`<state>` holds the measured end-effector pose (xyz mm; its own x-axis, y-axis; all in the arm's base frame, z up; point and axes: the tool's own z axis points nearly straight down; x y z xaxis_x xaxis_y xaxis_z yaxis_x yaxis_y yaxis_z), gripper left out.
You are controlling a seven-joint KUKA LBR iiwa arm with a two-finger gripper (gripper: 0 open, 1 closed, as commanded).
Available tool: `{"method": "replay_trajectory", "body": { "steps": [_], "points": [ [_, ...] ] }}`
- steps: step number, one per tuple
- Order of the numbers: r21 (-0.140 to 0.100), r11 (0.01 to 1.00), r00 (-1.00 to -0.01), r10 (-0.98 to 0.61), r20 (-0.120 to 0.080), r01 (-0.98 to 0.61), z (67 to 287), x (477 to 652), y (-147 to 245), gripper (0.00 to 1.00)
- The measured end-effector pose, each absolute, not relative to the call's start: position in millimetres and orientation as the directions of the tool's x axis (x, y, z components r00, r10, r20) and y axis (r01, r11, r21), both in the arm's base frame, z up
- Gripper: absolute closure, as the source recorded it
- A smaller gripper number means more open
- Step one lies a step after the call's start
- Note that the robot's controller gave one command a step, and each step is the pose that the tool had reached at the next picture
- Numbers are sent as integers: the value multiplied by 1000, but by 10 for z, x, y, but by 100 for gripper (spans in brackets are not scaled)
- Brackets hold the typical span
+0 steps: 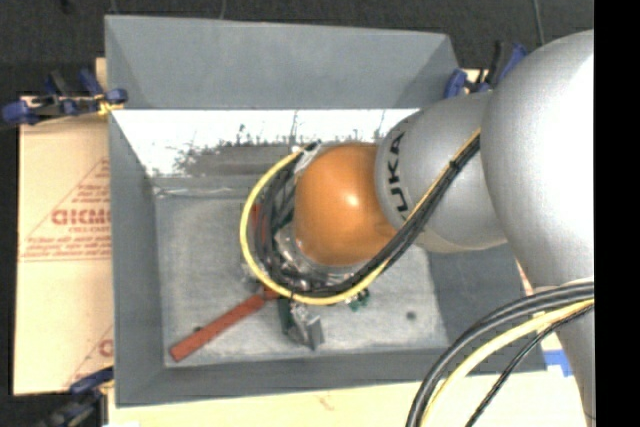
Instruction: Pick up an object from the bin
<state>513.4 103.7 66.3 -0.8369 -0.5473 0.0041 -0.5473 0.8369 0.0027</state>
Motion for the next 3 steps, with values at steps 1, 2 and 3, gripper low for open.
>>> {"method": "replay_trajectory", "body": {
  "steps": [1,2,3],
  "points": [
    [2,837,-837,-547,-2,-547,729,5155,1064,100],
    [8,818,-818,-575,16,-575,723,5772,1710,100],
    [1,821,-821,-571,-7,-571,719,5802,1689,0]
  ]
}}
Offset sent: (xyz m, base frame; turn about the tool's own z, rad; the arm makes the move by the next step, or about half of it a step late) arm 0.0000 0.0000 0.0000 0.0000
